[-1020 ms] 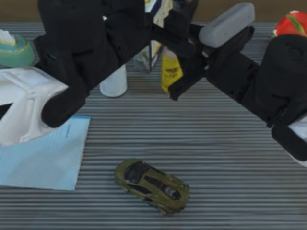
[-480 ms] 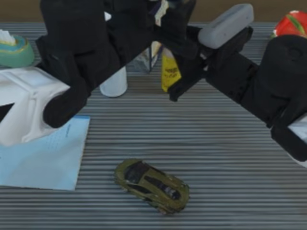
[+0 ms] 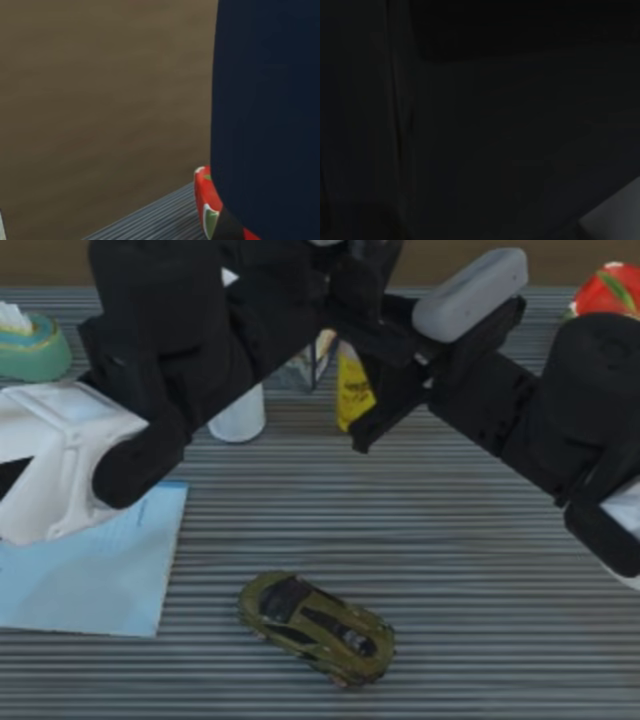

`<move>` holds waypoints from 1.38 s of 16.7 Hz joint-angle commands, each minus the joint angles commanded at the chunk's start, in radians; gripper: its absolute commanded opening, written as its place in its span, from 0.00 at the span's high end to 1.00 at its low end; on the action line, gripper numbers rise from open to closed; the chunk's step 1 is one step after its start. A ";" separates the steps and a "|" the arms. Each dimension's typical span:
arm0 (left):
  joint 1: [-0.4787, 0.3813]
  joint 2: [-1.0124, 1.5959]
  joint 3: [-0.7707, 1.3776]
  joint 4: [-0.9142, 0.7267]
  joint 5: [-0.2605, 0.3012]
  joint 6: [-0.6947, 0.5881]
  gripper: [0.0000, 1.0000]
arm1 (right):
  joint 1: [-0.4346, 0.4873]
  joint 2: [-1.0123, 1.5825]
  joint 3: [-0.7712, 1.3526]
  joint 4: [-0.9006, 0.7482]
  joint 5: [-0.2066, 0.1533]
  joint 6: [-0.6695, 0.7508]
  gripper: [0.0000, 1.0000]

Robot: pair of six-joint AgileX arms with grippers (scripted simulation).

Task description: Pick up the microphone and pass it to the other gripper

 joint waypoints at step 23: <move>0.000 0.000 0.000 0.000 0.000 0.000 1.00 | 0.000 0.000 0.000 0.000 0.000 0.000 0.00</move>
